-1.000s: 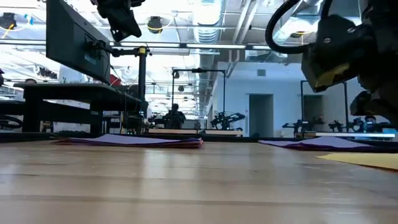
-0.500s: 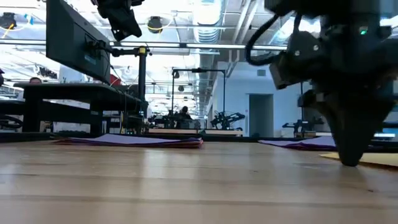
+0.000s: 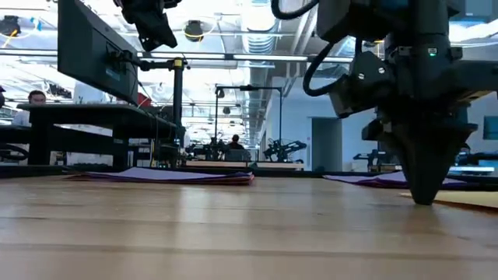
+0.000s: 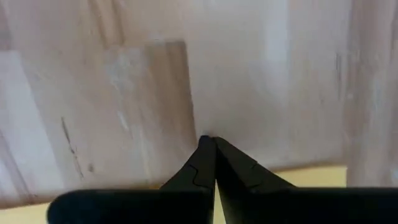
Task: Organize paper
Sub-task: Stack the yellow paper on the bottom right yellow papers, then stack the purple paper on the top right purple papers
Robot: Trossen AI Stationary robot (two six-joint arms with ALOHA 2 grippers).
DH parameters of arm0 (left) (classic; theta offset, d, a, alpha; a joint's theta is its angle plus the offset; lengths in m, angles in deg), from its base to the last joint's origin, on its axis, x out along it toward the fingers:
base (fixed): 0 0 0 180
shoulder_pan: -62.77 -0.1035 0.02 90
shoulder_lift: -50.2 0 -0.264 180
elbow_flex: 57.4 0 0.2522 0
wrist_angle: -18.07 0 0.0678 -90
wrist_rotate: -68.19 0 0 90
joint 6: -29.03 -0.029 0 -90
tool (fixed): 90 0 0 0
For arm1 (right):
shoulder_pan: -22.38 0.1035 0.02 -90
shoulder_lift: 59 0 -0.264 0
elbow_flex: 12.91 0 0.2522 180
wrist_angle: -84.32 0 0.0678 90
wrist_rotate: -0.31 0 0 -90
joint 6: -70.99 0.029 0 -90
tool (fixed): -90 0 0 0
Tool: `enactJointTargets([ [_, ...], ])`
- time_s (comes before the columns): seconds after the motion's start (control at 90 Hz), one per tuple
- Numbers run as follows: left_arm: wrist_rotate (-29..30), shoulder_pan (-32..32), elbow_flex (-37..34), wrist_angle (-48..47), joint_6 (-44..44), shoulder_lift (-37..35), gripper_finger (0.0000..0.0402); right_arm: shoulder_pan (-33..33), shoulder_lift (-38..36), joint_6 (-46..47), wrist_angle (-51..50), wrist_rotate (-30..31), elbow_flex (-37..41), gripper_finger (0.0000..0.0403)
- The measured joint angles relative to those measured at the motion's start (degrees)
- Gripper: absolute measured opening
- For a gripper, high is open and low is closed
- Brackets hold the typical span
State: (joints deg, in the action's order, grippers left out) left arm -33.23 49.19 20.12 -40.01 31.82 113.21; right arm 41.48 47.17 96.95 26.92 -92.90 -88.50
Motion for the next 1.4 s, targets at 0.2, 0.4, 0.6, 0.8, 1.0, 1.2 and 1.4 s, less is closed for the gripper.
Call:
enactJointTargets([
  [0.2,0.0,0.0,0.0,0.0,0.0,0.0,0.0001,-0.1,0.1,3.7,-4.7,-2.0,-0.6,0.0],
  [0.4,0.1,0.0,0.0,0.1,-0.2,0.0,0.0001,-0.3,0.5,4.2,-8.8,-2.4,-3.2,0.0],
  [0.6,0.1,0.0,0.0,0.3,-1.2,0.0,0.0001,-1.7,0.5,2.4,-8.9,-2.8,-6.4,0.0],
  [0.8,0.5,-0.3,0.0,0.7,-0.9,0.0,0.0001,-5.3,0.4,0.5,-11.7,-2.9,-12.3,0.0],
  [1.0,4.4,-3.9,-1.5,-1.3,-3.5,0.0,0.0001,-14.1,0.3,6.8,-8.5,-3.1,-16.2,0.0012],
  [1.2,3.9,-10.4,-13.1,5.3,-7.1,0.0,0.0001,-24.5,0.3,26.4,9.7,-5.2,-15.7,0.008],
  [1.4,1.1,-12.4,-26.7,18.5,-7.1,0.0,0.0001,-28.0,1.8,42.2,28.8,-4.8,-13.4,0.0135],
])
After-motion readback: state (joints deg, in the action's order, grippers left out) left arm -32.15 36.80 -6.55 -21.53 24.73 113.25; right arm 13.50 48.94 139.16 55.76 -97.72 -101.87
